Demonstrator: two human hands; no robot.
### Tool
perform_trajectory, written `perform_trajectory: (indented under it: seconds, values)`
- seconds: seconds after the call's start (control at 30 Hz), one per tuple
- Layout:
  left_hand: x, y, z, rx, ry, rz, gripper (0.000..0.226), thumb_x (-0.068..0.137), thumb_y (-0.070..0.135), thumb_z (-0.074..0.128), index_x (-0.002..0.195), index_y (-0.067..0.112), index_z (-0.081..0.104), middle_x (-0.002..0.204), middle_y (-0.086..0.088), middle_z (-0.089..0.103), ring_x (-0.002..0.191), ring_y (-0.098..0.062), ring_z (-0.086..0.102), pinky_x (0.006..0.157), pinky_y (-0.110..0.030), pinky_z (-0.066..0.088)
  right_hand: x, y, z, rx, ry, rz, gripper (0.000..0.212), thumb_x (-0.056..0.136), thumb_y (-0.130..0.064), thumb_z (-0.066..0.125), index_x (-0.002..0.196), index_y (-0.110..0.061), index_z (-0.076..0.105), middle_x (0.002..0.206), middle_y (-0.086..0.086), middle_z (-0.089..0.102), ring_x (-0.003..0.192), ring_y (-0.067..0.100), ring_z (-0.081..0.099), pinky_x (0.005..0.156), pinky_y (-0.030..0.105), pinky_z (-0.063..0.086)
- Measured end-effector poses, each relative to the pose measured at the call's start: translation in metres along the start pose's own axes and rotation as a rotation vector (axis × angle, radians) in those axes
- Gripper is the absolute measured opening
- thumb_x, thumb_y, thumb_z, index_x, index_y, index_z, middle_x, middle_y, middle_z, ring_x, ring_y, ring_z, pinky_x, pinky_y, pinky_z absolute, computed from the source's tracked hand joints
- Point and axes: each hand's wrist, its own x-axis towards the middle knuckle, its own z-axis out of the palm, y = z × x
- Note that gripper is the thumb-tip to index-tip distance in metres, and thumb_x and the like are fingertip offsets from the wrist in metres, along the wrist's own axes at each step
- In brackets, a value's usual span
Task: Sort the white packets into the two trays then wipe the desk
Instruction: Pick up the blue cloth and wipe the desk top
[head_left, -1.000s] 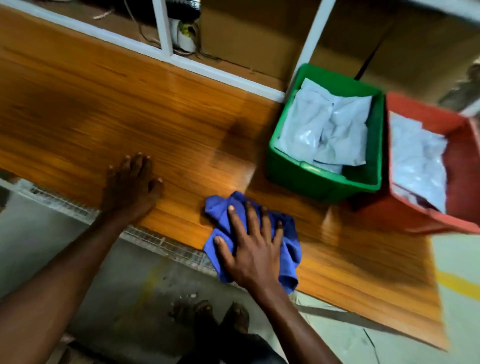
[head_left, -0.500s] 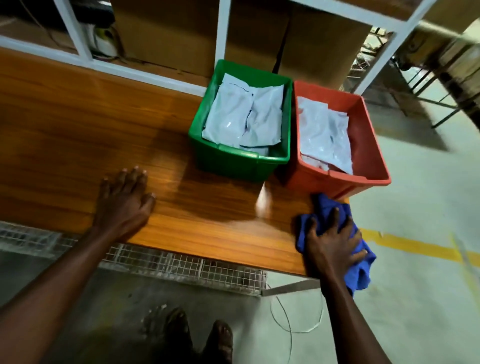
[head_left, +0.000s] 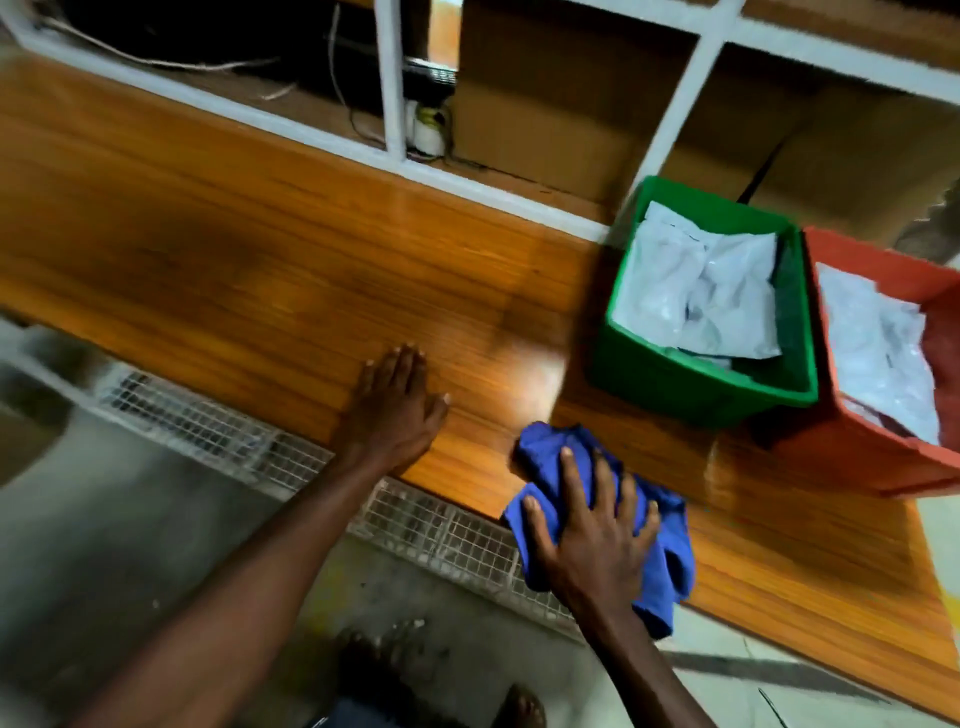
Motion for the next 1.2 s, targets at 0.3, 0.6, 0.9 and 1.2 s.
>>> perform_trajectory:
  seconds: [0.3, 0.6, 0.9, 1.2]
  values:
    - [0.015, -0.187, -0.032, 0.068, -0.018, -0.023, 0.086, 0.085, 0.071, -0.003, 0.158, 0.028, 0.007, 0.167, 0.004, 0.003, 0.152, -0.029, 0.001, 0.117, -0.058, -0.001, 0.046, -0.180, 0.036, -0.011, -0.182, -0.460, 0.083, 0.084, -0.083, 0.041, 0.154, -0.038, 0.035, 0.161, 0.003, 0.036, 0.149, 0.037, 0.029, 0.113, 0.066, 0.021]
    - [0.046, -0.356, -0.061, 0.033, 0.039, -0.220, 0.075, 0.095, 0.068, 0.014, 0.158, 0.028, 0.003, 0.167, -0.001, -0.003, 0.153, -0.028, -0.007, 0.119, -0.058, -0.002, 0.097, -0.355, 0.066, 0.053, -0.206, -0.578, 0.076, 0.089, -0.081, 0.030, 0.154, -0.041, 0.032, 0.159, 0.004, 0.039, 0.146, 0.038, 0.033, 0.110, 0.069, 0.026]
    - [0.084, -0.542, -0.095, -0.015, 0.082, -0.377, 0.084, 0.088, 0.072, 0.008, 0.157, 0.025, 0.007, 0.167, -0.004, 0.005, 0.153, -0.028, 0.000, 0.119, -0.060, 0.002, 0.139, -0.538, 0.112, 0.066, -0.239, -0.828, 0.082, 0.083, -0.083, 0.042, 0.152, -0.040, 0.036, 0.156, 0.005, 0.043, 0.145, 0.039, 0.033, 0.113, 0.069, 0.022]
    - [0.112, -0.744, -0.134, -0.026, 0.053, -0.454, 0.078, 0.093, 0.071, 0.007, 0.158, 0.029, 0.000, 0.167, -0.001, -0.001, 0.153, -0.027, -0.005, 0.120, -0.058, 0.000, 0.176, -0.753, 0.156, 0.174, -0.287, -0.838, 0.063, 0.095, -0.068, 0.036, 0.151, -0.040, 0.037, 0.160, 0.004, 0.038, 0.149, 0.038, 0.027, 0.115, 0.069, 0.018]
